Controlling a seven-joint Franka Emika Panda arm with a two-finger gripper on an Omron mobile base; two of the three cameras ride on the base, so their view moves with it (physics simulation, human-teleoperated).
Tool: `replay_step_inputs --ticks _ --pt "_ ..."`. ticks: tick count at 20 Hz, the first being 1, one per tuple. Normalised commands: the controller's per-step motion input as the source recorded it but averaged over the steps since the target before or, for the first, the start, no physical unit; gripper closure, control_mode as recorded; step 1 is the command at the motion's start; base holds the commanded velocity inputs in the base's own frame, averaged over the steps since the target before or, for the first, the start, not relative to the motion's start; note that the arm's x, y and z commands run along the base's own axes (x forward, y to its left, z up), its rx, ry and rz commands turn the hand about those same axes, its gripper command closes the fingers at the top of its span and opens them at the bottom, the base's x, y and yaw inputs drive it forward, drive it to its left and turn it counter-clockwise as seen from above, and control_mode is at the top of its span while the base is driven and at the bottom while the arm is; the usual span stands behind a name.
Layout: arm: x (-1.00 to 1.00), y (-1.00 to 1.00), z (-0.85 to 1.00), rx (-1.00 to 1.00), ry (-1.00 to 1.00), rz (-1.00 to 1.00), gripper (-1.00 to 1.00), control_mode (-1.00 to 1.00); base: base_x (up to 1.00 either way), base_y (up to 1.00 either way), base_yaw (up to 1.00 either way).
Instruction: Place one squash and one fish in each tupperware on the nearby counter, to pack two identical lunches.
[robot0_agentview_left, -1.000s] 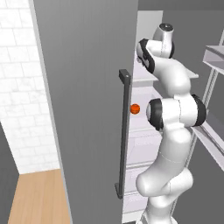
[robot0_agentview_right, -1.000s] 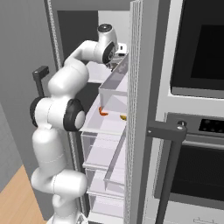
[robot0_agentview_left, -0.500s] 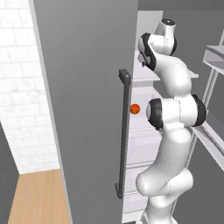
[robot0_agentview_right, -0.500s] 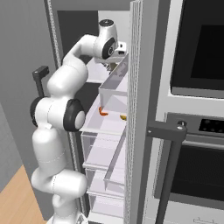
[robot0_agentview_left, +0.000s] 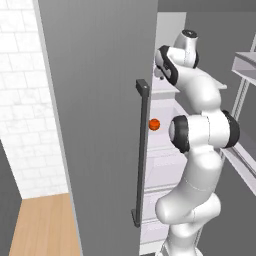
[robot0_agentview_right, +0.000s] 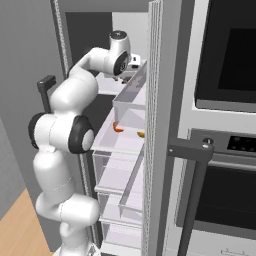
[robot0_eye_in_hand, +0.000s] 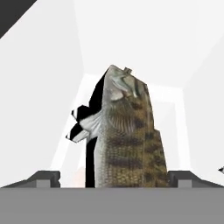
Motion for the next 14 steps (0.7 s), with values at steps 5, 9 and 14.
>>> replay_step_inputs --ticks 5,9,14 --pt "-0.34 0.3 -0.05 0.0 -0.03 0.01 -1.0 -1.0 0.0 0.0 0.0" --pt "-0.17 0.12 -0.31 0.0 -0.01 0.0 -1.0 -1.0 0.0 0.0 0.0" --pt "-0.08 0.04 -0.13 0.0 0.0 0.0 -1.0 -1.0 0.0 0.0 0.0"
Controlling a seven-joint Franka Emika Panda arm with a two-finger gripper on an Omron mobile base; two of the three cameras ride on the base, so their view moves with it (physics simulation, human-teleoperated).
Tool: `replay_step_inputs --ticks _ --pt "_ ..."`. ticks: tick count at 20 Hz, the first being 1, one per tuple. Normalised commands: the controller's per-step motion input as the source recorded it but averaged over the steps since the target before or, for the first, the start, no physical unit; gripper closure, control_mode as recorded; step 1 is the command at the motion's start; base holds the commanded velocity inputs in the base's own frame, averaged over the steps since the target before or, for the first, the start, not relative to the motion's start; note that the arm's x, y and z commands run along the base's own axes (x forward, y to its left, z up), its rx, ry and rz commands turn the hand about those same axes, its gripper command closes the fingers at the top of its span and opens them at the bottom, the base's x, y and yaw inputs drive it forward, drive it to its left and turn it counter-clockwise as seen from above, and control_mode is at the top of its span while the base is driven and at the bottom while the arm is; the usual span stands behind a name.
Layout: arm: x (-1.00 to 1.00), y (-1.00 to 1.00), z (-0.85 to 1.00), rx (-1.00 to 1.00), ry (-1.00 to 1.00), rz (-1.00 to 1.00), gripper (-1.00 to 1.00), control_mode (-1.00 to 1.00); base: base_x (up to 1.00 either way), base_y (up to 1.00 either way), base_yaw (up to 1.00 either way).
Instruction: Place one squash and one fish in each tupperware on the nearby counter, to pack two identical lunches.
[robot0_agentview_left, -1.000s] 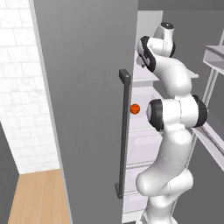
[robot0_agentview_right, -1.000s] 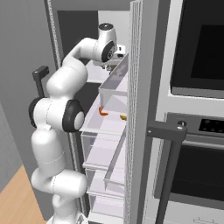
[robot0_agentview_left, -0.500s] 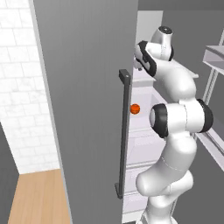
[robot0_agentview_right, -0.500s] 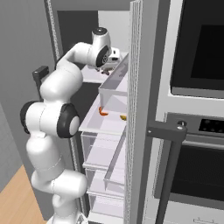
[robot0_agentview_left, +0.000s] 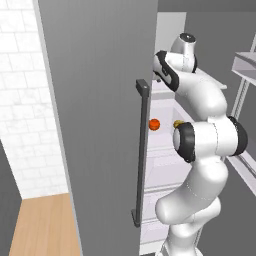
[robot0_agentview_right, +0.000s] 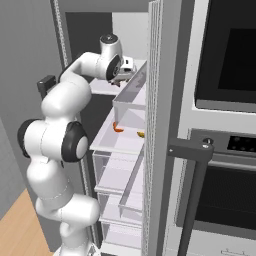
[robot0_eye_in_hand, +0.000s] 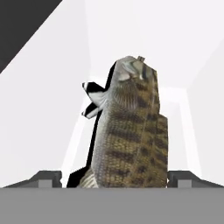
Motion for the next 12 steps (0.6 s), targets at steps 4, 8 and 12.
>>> replay_step_inputs --ticks 4,8,12 --pt "-0.1 0.06 0.0 0.0 0.0 0.0 1.0 -1.0 0.0 0.0 0.0" --pt "-0.13 0.0 0.0 0.0 0.0 0.0 1.0 -1.0 0.0 0.0 0.0" --pt "-0.46 0.0 0.0 0.0 -0.02 0.0 1.0 -1.0 0.0 0.0 0.0"
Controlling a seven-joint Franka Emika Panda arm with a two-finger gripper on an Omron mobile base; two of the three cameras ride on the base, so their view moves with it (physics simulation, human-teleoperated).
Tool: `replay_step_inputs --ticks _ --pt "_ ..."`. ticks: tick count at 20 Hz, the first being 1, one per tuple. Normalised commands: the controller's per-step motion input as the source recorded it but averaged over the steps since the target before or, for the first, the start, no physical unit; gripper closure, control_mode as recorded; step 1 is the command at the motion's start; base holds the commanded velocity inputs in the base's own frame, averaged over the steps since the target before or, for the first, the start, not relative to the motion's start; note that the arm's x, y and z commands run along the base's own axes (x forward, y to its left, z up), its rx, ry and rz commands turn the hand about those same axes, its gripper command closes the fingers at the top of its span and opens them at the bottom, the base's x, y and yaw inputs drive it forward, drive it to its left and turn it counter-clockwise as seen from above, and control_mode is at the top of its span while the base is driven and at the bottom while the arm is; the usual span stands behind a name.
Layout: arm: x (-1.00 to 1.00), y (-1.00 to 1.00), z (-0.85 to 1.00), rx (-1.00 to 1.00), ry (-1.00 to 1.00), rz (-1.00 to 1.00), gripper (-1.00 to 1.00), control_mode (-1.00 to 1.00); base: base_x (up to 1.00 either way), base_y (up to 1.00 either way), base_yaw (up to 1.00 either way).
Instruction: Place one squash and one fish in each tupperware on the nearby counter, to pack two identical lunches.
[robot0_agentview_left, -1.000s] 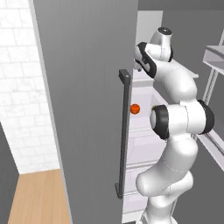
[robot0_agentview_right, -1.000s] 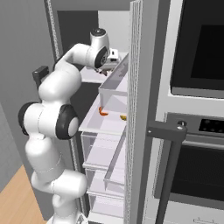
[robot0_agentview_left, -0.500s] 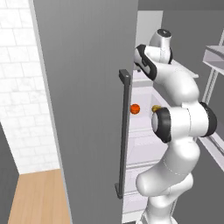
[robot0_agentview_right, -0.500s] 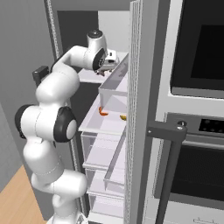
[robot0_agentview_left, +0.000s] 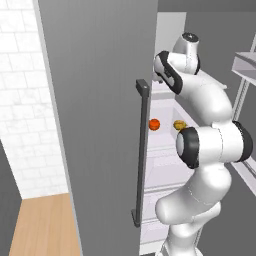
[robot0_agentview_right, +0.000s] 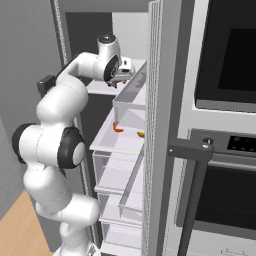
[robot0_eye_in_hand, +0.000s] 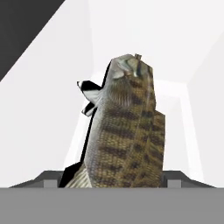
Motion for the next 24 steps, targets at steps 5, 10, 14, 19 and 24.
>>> replay_step_inputs --ticks 5,10,14,19,24 --pt "-1.0 0.0 0.12 0.0 -0.14 0.0 1.0 -1.0 0.0 0.0 0.0" --pt "-1.0 0.0 0.06 0.0 -0.05 0.0 1.0 -1.0 0.0 0.0 0.0" --pt "-1.0 0.0 0.0 0.0 0.0 0.0 1.0 -1.0 0.0 0.0 0.0" --pt "-1.0 0.06 -0.08 0.0 0.0 0.01 1.0 -1.0 0.0 0.0 0.0" --pt "-1.0 0.12 -0.47 0.0 0.0 0.0 1.0 -1.0 0.0 0.0 0.0"
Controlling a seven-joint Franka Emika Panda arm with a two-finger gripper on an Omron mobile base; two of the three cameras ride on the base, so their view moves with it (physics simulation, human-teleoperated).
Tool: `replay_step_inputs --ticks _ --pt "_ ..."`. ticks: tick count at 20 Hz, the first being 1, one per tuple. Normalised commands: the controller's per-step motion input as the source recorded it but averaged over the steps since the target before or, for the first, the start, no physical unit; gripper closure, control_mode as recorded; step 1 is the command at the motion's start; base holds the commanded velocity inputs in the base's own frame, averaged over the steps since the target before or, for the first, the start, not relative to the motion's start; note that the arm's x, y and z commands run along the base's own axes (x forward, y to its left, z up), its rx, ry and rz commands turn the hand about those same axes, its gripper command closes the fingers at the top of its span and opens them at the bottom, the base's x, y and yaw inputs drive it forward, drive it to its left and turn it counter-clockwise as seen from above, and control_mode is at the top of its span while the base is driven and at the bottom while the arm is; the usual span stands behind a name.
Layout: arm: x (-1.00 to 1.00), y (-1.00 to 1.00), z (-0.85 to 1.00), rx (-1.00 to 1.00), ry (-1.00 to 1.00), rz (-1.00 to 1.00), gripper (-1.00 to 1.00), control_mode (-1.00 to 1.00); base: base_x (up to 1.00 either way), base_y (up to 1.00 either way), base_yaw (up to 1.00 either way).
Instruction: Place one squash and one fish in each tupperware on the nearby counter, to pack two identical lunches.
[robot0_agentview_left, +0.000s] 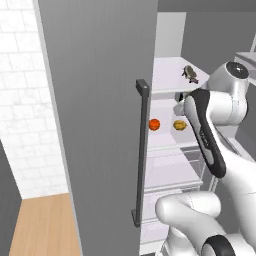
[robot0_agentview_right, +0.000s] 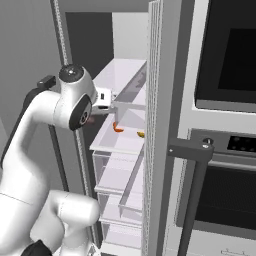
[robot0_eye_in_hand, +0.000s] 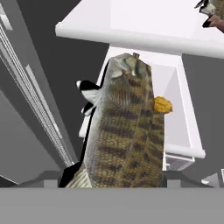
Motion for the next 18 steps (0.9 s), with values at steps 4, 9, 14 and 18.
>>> replay_step_inputs --ticks 4,9,14,18 --pt "-0.96 0.01 -0.39 0.0 0.0 0.0 1.0 -1.0 0.0 0.0 0.0" --pt "-0.72 0.0 -0.01 -0.04 0.05 0.0 1.0 -1.0 0.0 0.0 0.0" --pt "-0.62 0.0 0.01 -0.06 0.07 0.0 1.0 -1.0 0.0 0.0 0.0" --pt "-0.21 0.0 0.0 -0.01 0.0 0.0 1.0 1.0 -0.75 0.0 0.0"
